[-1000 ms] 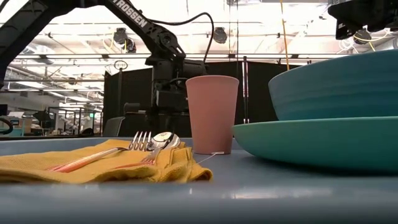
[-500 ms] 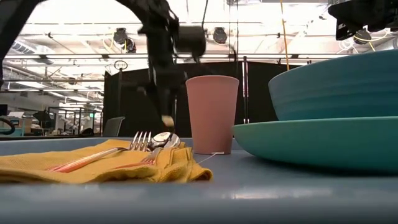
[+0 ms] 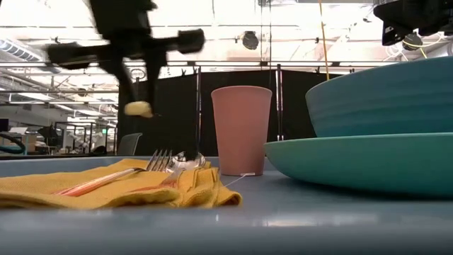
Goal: Set up tray
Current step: Put the yellow knife on the yellow napkin on the blue serving tray
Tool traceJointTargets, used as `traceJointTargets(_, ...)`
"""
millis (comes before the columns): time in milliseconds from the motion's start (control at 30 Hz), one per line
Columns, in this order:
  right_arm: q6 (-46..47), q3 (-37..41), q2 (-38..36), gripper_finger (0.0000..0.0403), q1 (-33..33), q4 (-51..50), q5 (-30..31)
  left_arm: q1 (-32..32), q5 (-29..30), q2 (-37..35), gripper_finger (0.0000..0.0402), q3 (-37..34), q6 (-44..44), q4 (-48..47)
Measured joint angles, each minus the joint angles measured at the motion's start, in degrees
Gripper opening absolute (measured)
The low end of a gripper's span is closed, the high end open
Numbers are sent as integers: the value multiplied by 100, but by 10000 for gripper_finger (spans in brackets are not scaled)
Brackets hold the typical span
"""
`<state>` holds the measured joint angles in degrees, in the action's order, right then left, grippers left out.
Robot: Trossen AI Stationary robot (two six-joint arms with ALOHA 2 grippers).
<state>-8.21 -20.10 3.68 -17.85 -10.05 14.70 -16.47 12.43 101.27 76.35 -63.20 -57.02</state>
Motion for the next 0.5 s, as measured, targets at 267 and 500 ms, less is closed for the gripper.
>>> traceJointTargets(267,202,0,0,0,0,143,-2,-1257,254,44,56,-455,970,1459)
traceJointTargets(500,169,0,0,0,1,226,0,-1778,136,704,56,-474,1307,2170)
